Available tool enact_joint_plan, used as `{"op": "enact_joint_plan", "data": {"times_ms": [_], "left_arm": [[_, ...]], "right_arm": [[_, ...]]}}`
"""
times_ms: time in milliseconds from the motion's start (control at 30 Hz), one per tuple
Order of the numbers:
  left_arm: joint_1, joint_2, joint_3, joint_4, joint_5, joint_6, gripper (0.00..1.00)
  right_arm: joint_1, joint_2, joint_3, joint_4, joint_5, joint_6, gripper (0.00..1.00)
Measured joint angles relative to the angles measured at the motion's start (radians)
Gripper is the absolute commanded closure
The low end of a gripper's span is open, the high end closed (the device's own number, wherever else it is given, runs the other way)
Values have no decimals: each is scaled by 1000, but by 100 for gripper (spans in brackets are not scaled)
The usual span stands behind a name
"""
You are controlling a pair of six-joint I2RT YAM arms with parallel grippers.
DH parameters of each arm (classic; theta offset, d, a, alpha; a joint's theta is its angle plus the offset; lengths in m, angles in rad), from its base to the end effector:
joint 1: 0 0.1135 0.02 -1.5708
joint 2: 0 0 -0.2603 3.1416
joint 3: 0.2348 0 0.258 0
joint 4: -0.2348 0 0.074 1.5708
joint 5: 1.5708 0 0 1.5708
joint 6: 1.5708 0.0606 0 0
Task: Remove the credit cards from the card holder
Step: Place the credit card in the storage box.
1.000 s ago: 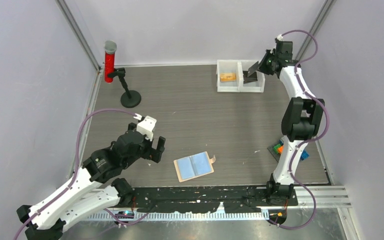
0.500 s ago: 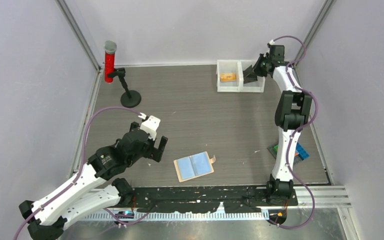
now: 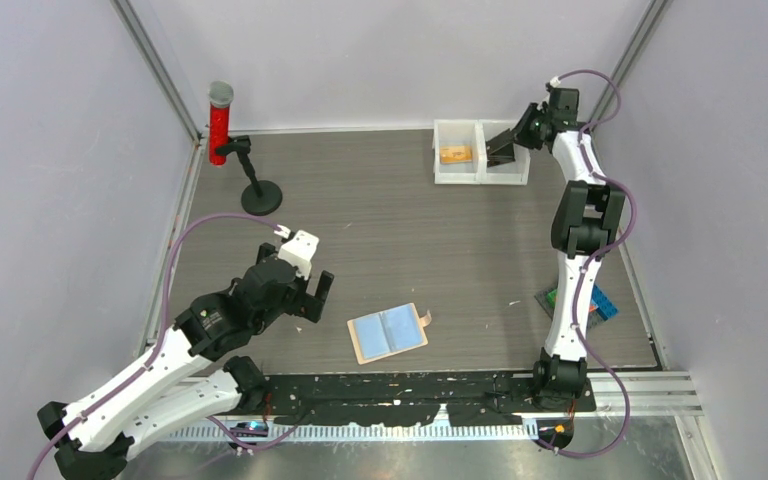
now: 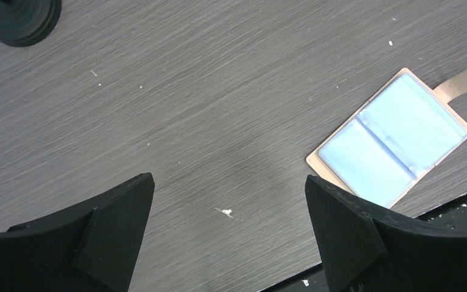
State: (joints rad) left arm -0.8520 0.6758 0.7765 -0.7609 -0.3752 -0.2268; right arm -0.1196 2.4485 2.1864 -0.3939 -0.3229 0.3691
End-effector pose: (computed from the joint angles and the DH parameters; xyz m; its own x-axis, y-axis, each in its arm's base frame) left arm 0.1244 -0.1084 0.2813 -0.5081 0.2630 -0.8202 0.4058 0.9130 0.0414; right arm 0.5805 -0.0504 0.1926 -0.6141 0.4184 -0.6692 0.0912 0.8799 0.4664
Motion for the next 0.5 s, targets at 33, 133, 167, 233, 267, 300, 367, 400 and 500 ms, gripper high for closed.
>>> {"op": "enact_joint_plan", "data": {"times_ms": [33,133,167,233,267,300,367,400,500], "left_arm": [[0,0,0,0,0,0,1],[0,0,1,0,0,-1,1],[0,0,1,0,0,-1,1],[0,0,2,0,1,-2,1],[0,0,2,1,1,-3,1],[0,0,2,1,1,-5,1],[0,0,2,4,1,-8,1],[0,0,2,8,1,-12,1],[0,1,1,23,2,-31,1]], "right_arm": [[-1,3,13,-5,8,-1,73],[-5,4,53,-29,42,-8,69],[-6,4,64,-32,52,-13,69],[-7,4,84,-37,68,-21,67],[-8,2,90,-38,76,-25,66],[-8,-1,94,-42,81,-27,66],[-8,-8,95,-53,88,-29,65],[-8,-14,95,-62,92,-29,64],[-5,-45,87,-94,93,-29,59]]}}
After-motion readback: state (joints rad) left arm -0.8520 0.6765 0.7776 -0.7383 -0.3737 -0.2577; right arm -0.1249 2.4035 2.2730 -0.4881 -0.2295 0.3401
